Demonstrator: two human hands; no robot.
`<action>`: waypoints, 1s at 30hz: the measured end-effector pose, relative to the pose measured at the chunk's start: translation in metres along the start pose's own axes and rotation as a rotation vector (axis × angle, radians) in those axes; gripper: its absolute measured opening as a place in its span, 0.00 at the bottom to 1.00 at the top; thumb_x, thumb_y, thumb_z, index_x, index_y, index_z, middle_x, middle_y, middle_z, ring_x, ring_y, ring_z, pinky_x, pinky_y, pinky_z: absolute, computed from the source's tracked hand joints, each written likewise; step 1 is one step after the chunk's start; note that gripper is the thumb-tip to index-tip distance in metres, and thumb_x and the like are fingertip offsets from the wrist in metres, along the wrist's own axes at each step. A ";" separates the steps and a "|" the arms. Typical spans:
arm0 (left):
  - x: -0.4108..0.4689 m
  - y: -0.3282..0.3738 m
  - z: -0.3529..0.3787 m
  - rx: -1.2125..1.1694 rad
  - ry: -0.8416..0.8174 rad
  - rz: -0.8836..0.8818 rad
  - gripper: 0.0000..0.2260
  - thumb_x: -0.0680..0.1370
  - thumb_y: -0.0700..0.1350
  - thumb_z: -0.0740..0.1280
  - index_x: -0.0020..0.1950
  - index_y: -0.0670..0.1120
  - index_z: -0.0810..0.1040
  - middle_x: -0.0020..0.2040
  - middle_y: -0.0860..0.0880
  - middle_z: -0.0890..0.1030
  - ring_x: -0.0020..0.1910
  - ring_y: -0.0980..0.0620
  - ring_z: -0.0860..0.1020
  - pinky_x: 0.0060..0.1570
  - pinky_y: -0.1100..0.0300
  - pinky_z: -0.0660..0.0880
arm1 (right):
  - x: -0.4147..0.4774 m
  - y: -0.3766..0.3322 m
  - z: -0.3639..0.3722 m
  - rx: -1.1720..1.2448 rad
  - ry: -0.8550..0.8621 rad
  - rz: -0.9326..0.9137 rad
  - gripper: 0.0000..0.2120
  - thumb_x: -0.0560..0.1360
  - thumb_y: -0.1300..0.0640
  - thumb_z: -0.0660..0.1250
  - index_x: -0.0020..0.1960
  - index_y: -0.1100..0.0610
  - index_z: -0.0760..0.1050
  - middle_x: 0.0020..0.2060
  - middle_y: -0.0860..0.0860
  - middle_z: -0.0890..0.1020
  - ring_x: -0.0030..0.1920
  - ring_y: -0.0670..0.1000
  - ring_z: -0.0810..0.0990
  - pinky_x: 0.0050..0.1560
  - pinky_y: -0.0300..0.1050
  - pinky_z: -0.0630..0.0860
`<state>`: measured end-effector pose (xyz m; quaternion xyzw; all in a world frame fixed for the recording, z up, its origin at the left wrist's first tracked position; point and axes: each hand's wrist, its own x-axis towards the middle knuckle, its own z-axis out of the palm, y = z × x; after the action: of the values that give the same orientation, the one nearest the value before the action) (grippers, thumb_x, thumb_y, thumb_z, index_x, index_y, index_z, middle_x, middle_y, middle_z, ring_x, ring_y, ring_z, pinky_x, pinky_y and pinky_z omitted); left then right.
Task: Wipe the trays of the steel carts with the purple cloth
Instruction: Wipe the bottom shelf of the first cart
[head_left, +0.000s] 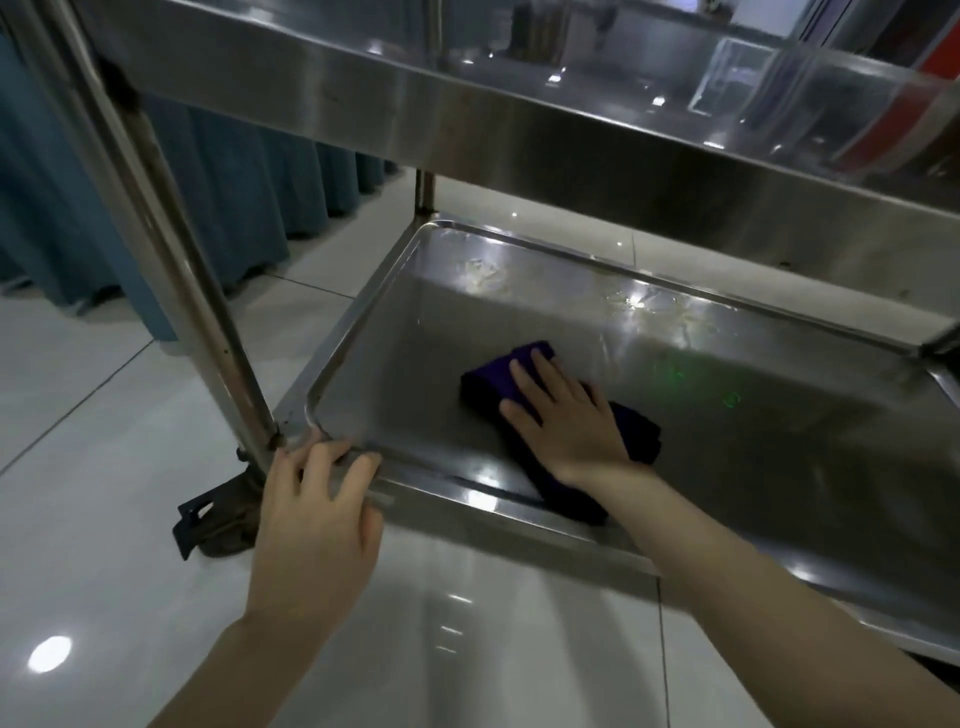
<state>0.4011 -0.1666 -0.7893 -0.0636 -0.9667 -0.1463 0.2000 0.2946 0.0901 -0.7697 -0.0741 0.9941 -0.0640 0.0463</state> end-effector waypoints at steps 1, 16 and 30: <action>0.000 0.000 0.001 0.004 0.007 0.008 0.15 0.72 0.40 0.62 0.55 0.40 0.80 0.55 0.39 0.77 0.57 0.34 0.73 0.61 0.38 0.70 | 0.019 0.004 -0.004 0.007 0.021 0.060 0.29 0.81 0.36 0.45 0.79 0.42 0.46 0.79 0.44 0.44 0.78 0.46 0.42 0.76 0.53 0.45; -0.004 0.002 -0.006 -0.098 -0.030 -0.093 0.21 0.67 0.31 0.69 0.58 0.44 0.81 0.60 0.43 0.79 0.67 0.41 0.73 0.71 0.41 0.61 | 0.003 -0.035 0.017 0.035 0.067 -0.207 0.27 0.79 0.33 0.41 0.77 0.36 0.46 0.79 0.41 0.45 0.77 0.44 0.43 0.75 0.53 0.46; -0.012 -0.025 -0.020 -0.106 -0.034 -0.089 0.20 0.71 0.36 0.65 0.63 0.46 0.78 0.65 0.47 0.76 0.67 0.45 0.72 0.66 0.50 0.68 | -0.012 -0.061 0.023 0.098 -0.019 -0.377 0.30 0.73 0.28 0.30 0.74 0.31 0.37 0.73 0.33 0.35 0.71 0.34 0.34 0.69 0.44 0.34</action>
<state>0.4149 -0.1975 -0.7827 -0.0336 -0.9627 -0.2050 0.1733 0.3170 0.0293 -0.7833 -0.2573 0.9579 -0.1192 0.0462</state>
